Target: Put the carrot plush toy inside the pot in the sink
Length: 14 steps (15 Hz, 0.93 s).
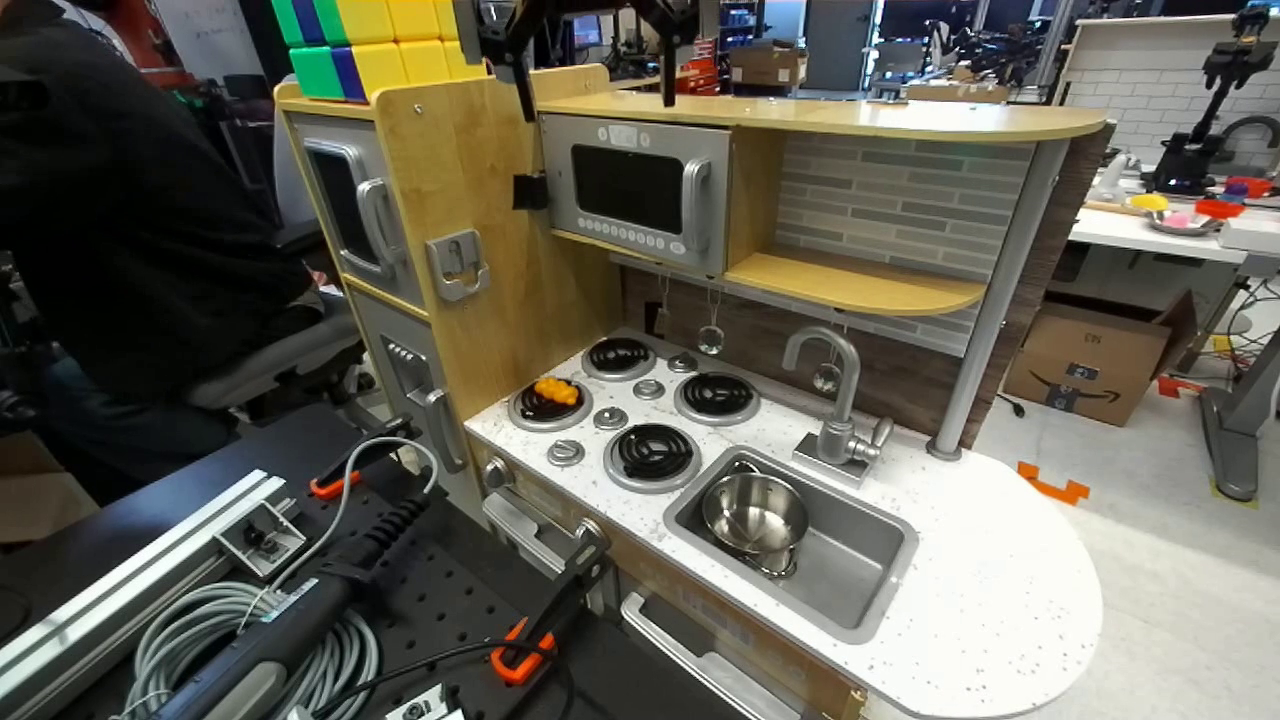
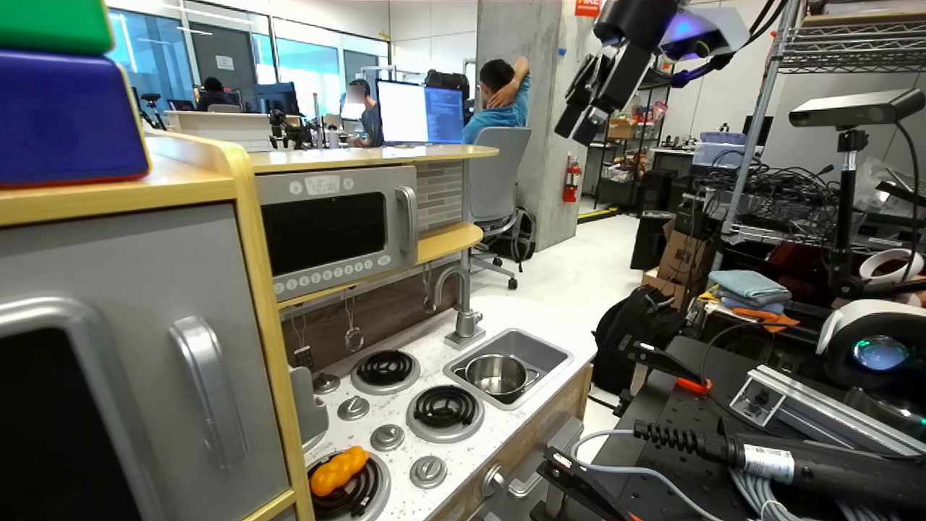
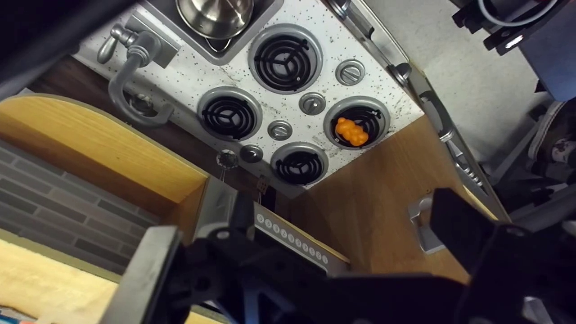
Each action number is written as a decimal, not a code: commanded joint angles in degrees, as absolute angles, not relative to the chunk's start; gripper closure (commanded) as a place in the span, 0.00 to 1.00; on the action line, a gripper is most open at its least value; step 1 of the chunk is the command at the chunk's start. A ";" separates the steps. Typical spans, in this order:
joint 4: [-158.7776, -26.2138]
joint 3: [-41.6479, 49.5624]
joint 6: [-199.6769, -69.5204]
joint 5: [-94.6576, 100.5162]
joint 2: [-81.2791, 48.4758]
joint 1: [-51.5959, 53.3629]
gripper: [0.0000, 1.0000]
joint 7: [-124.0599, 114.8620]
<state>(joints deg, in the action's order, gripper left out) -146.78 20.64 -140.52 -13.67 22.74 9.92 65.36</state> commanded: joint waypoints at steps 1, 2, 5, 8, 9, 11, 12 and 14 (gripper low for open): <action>-144.82 16.82 -140.46 -14.86 17.25 10.09 0.00 66.91; -144.88 15.34 -141.52 -14.46 15.53 10.38 0.00 66.71; -144.96 9.58 -147.35 -15.46 8.32 11.97 0.00 65.00; -142.92 3.82 -152.68 -15.55 -0.28 12.39 0.00 61.55; -141.79 1.76 -154.60 -15.22 -3.47 12.25 0.00 59.99; -139.60 -1.70 -156.99 -12.77 -8.64 10.99 0.00 55.95; -138.36 -3.02 -158.66 -11.72 -11.20 10.45 0.00 54.40; -140.82 -5.31 -157.80 -11.44 -8.52 8.34 0.00 54.30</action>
